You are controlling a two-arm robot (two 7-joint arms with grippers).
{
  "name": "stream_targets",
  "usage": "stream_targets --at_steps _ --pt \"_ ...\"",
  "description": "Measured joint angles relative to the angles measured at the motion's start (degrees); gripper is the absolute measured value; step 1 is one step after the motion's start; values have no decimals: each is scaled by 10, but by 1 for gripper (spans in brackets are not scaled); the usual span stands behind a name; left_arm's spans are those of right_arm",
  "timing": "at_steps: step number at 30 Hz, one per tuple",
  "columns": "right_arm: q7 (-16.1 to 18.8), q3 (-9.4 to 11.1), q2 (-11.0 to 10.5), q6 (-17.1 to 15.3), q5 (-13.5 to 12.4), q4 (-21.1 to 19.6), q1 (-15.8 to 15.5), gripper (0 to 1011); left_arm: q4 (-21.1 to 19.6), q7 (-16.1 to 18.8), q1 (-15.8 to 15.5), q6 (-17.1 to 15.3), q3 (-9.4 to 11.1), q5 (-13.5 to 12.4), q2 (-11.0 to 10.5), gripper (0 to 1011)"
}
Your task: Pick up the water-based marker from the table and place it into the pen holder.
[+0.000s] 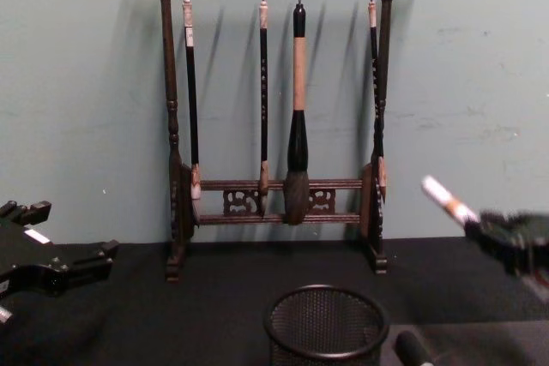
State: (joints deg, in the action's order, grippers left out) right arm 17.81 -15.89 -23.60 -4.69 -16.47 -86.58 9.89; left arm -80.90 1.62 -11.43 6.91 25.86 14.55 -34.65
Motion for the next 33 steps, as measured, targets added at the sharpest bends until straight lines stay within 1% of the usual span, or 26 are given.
stream_targets --at_steps 2,3,5,6,8,10,15,16,19,20,26,33 --pt "4 3 10 28 -5 -2 -3 174 0 0 0 0 0 0 0 1001" --pt "8 5 19 49 -10 -3 -5 174 0 0 0 0 0 0 0 1001" --pt "16 6 28 68 -18 -3 -6 174 0 0 0 0 0 0 0 1001" --pt "26 6 36 82 -26 -3 -7 174 0 0 0 0 0 0 0 1001" --pt "35 3 42 91 -34 -3 -7 174 0 0 0 0 0 0 0 1001" --pt "48 -4 48 99 -42 -4 -7 174 0 0 0 0 0 0 0 1001" --pt "71 -23 55 103 -57 -8 -7 174 0 0 0 0 0 0 0 1001" --pt "78 -30 56 103 -61 -9 -7 174 0 0 0 0 0 0 0 1001" --pt "86 -40 56 99 -68 -12 -8 174 0 0 0 0 0 0 0 1001" --pt "90 -47 56 95 -72 -13 -8 174 0 0 0 0 0 0 0 1001" --pt "96 -69 57 86 -81 -11 -7 174 0 0 0 0 0 0 0 1001" --pt "94 -88 59 80 -81 4 1 174 0 0 0 0 0 0 0 1001"
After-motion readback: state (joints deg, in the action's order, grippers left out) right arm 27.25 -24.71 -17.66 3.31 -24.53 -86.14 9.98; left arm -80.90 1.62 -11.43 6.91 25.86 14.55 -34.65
